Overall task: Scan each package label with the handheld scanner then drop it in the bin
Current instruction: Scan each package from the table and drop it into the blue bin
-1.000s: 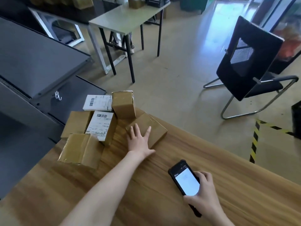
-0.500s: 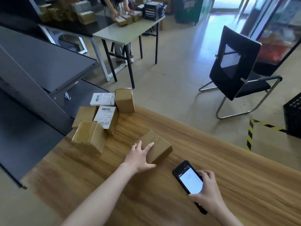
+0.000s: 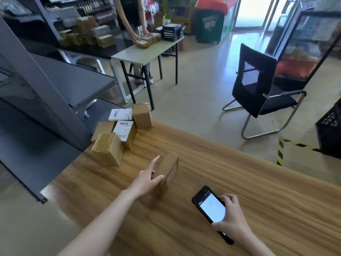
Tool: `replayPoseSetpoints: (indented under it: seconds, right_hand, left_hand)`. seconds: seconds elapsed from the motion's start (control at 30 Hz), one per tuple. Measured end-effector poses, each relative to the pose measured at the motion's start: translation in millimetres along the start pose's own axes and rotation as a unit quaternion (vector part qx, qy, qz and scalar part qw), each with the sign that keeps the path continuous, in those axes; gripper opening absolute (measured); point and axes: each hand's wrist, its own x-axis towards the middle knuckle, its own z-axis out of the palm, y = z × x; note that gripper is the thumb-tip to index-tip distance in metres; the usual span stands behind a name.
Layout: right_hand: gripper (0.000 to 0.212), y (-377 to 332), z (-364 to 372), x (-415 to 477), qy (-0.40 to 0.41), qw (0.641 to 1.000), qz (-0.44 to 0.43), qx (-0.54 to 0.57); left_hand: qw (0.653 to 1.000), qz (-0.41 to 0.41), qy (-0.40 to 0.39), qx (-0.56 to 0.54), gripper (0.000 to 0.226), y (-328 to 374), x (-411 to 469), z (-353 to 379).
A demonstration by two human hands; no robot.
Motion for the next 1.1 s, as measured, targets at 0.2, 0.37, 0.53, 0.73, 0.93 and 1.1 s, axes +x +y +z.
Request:
replayPoseSetpoints:
  seconds: [0.2, 0.37, 0.53, 0.73, 0.93, 1.1]
  right_hand:
    - [0.091, -5, -2, -1, -0.004, 1.0, -0.001, -0.01]
    - [0.092, -13, -3, 7, 0.001, 1.0, -0.005, -0.022]
    - [0.09, -21, -1, 18, -0.003, 1.0, 0.001, -0.029]
    - [0.094, -25, 8, 33, -0.024, 0.999, 0.02, -0.045]
    - [0.093, -29, 13, 43, -0.047, 0.995, 0.039, -0.081]
    - [0.099, -37, 6, 50, -0.024, 0.987, 0.035, -0.155]
  left_hand:
    - [0.995, 0.042, 0.071, 0.052, 0.044, -4, 4, -10]
    - [0.994, -0.042, 0.07, 0.077, 0.082, -16, 10, -11]
    - [0.993, -0.109, 0.004, 0.034, 0.107, -39, 20, 3]
    - [0.994, -0.078, -0.045, 0.068, 0.13, -49, 37, 15]
    - [0.944, 0.054, -0.109, 0.308, 0.139, -45, 66, 1]
    - [0.914, 0.107, -0.131, 0.368, 0.135, -40, 72, 5]
